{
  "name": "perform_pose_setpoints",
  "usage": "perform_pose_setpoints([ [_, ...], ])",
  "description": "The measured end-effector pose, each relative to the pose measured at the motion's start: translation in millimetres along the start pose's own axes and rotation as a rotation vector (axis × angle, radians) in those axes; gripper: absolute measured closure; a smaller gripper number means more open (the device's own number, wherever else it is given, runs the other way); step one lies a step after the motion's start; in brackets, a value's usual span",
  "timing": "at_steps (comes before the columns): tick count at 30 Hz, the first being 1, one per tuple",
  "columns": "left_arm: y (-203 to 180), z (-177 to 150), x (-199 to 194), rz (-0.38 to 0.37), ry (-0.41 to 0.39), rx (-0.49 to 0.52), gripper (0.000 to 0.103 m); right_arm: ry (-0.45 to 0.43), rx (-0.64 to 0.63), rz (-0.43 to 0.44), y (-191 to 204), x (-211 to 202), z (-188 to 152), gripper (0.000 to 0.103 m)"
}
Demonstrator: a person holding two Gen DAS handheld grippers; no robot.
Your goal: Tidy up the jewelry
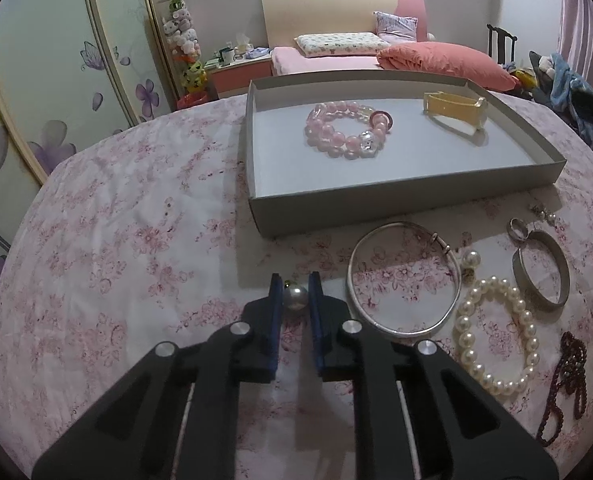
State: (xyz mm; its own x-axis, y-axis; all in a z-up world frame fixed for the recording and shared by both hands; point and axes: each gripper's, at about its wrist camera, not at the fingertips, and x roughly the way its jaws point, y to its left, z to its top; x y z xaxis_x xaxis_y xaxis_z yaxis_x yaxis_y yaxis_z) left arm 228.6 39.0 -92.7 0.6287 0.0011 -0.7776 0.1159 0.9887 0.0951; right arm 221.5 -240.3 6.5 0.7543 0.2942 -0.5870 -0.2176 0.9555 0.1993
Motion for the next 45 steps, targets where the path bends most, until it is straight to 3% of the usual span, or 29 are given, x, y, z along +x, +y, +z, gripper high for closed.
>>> perform_pose_setpoints([
  [7, 9.8, 7.6, -15.1, 0.007, -0.06, -0.046, 0.089, 0.132, -0.063, -0.033, -1.3, 8.6, -38.0, 0.051],
  [13, 9.4, 14.2, -27.7, 0.001, -0.103, -0.056, 0.089, 0.261, -0.111, -0.056, 2.4, 35.9, -57.8, 0.06],
  [16, 7.2, 15.1, -28.5, -0.005, -0.107, -0.053, 0.089, 0.286, -0.147, -0.088, 8.1, 50.7, -58.7, 0.061],
  [18, 5.8, 15.6, -29.7, -0.01, -0.11, -0.052, 0.089, 0.28, -0.153, -0.089, 9.4, 54.8, -57.8, 0.073],
  [19, 5.6, 15.4, -30.3, -0.012, -0.112, -0.052, 0.089, 0.28, -0.155, -0.077, 10.5, 55.9, -57.1, 0.087],
  [20, 5.5, 15.3, -31.5, -0.013, -0.116, -0.052, 0.089, 0.283, -0.156, -0.075, 10.8, 55.9, -56.3, 0.094],
  [24, 5.5, 15.1, -38.6, -0.022, -0.138, -0.064, 0.089, 0.295, -0.137, -0.074, 9.2, 50.4, -59.9, 0.095],
  [26, 5.8, 15.6, -45.3, -0.028, -0.155, -0.075, 0.089, 0.271, -0.097, -0.056, 2.9, 42.8, -60.5, 0.096],
  [37, -2.3, 13.5, -102.5, -0.042, -0.321, -0.152, 0.089, -0.074, 0.023, 0.05, 8.6, -52.2, -37.5, 0.096],
  [45, -21.6, 10.6, -137.6, 0.002, -0.438, -0.158, 0.089, -0.266, -0.031, 0.048, 39.5, -96.4, -30.9, 0.096],
])
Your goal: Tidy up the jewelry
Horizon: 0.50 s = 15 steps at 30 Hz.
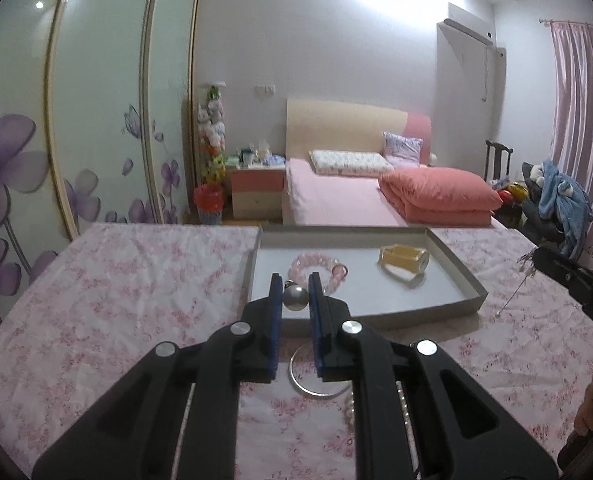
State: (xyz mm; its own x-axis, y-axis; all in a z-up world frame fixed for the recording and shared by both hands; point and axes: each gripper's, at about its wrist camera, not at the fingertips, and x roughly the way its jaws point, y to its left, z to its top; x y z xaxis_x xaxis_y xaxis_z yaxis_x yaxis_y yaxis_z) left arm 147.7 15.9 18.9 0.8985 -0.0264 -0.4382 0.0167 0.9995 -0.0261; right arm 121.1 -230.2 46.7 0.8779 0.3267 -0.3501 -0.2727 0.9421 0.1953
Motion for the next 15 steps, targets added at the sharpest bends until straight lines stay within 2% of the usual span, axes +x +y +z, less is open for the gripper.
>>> perform_pose_setpoints([
  [7, -9.3, -2.3, -16.4, 0.037, -0.059, 0.016, 0.089, -0.151, -0.078, -0.068, 23.2, -22.8, 0.3, 0.096],
  [15, -19.6, -7.4, -24.2, 0.053, -0.105, 0.044, 0.089, -0.236, -0.122, -0.141, 32.6, -25.5, -7.2, 0.095],
])
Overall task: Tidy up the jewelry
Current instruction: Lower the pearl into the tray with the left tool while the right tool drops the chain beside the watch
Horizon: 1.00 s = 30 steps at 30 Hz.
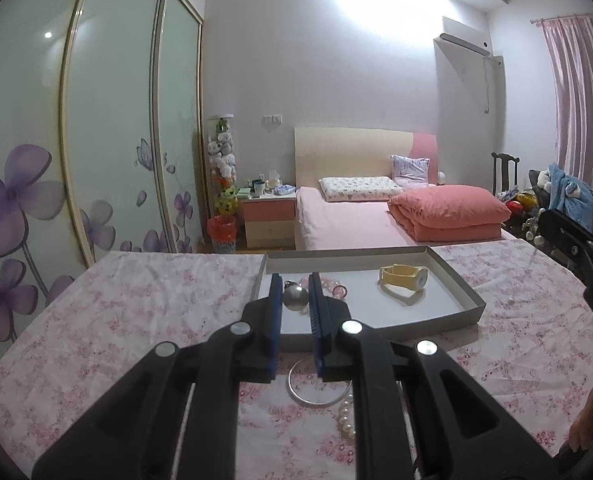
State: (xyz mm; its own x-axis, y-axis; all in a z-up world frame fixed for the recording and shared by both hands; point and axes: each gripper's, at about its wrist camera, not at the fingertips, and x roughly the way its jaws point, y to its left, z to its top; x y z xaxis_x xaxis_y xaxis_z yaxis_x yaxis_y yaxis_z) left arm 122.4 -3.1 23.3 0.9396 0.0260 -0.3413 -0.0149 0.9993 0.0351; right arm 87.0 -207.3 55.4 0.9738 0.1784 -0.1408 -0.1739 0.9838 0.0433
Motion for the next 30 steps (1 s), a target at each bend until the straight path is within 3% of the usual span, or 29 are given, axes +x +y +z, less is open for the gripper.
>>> perform_pose_setpoints([
  [30, -9.0, -1.9, 14.4, -0.004, -0.019, 0.031, 0.089, -0.024, -0.042, -0.055, 9.7, 10.4, -8.5, 0.095],
])
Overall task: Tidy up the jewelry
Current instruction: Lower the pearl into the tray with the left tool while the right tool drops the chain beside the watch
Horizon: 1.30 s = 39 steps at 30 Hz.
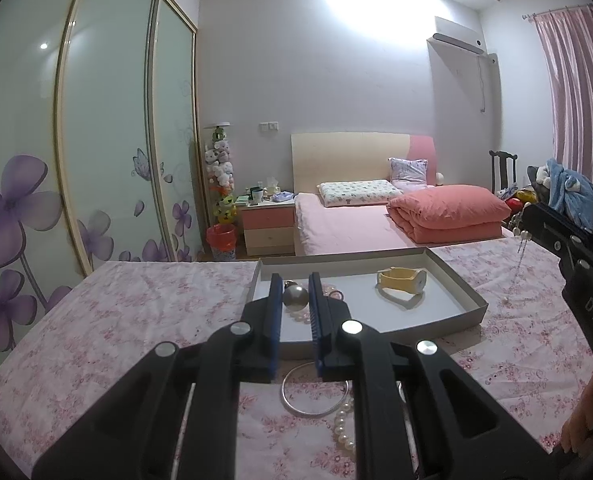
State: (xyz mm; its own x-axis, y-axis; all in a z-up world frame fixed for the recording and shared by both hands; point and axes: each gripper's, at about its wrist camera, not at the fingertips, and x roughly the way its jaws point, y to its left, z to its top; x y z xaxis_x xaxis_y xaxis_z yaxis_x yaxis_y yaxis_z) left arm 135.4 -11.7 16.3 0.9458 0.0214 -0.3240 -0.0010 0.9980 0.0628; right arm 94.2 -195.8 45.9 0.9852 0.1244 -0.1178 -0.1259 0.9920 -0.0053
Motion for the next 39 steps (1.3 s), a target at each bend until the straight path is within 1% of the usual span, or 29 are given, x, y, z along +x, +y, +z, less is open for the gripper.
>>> perform_pose_setpoints([
  [4, -1.3, 2.3, 6.6, -0.001, 0.001, 0.008, 0.089, -0.011, -0.007, -0.01, -3.8, 5.0, 4.2, 0.095],
  [8, -0.2, 9.8, 22.0, 0.0, 0.002, 0.003, 0.089, -0.03, -0.011, -0.023, -7.2, 20.0, 12.7, 0.095],
  [14, 0.3, 22.6, 67.1, -0.019, 0.03, -0.019, 0.089, -0.009, 0.006, -0.022, -13.8, 63.3, 15.3, 0.095],
  [19, -0.6, 32.5, 114.6, -0.031, 0.062, -0.029, 0.089, 0.058, 0.039, 0.014, -21.1, 108.9, 6.9, 0.095],
  [21, -2.4, 33.6, 137.4, -0.058, 0.105, -0.042, 0.089, 0.097, 0.054, 0.024, -25.1, 124.6, 0.3, 0.095],
  [24, -7.2, 28.6, 164.5, -0.079, 0.171, -0.048, 0.089, 0.184, 0.102, 0.049, -31.3, 150.9, -14.4, 0.095],
  [27, -12.5, 20.9, 180.8, -0.084, 0.21, -0.049, 0.089, 0.258, 0.148, 0.064, -38.3, 165.9, -27.8, 0.095],
  [33, -21.0, 9.7, 203.2, -0.092, 0.258, -0.036, 0.089, 0.335, 0.153, 0.075, -37.9, 174.3, -38.7, 0.095],
  [34, -21.8, 9.1, 204.9, -0.091, 0.263, -0.036, 0.088, 0.351, 0.16, 0.077, -39.1, 175.3, -40.3, 0.092],
  [35, -21.9, 9.0, 207.1, -0.094, 0.269, -0.038, 0.084, 0.361, 0.165, 0.076, -37.7, 178.1, -41.1, 0.082],
  [36, -21.4, 9.1, 209.1, -0.096, 0.275, -0.042, 0.074, 0.37, 0.171, 0.076, -36.6, 181.6, -41.4, 0.073],
  [37, -20.4, 8.8, 210.0, -0.092, 0.277, -0.046, 0.069, 0.37, 0.18, 0.073, -38.6, 180.0, -42.1, 0.059],
  [38, -18.6, 9.3, 210.9, -0.089, 0.276, -0.053, 0.064, 0.363, 0.186, 0.067, -37.6, 184.5, -39.5, 0.057],
  [39, -16.1, 9.9, 211.3, -0.089, 0.277, -0.063, 0.064, 0.355, 0.186, 0.061, -37.4, 183.1, -37.5, 0.057],
])
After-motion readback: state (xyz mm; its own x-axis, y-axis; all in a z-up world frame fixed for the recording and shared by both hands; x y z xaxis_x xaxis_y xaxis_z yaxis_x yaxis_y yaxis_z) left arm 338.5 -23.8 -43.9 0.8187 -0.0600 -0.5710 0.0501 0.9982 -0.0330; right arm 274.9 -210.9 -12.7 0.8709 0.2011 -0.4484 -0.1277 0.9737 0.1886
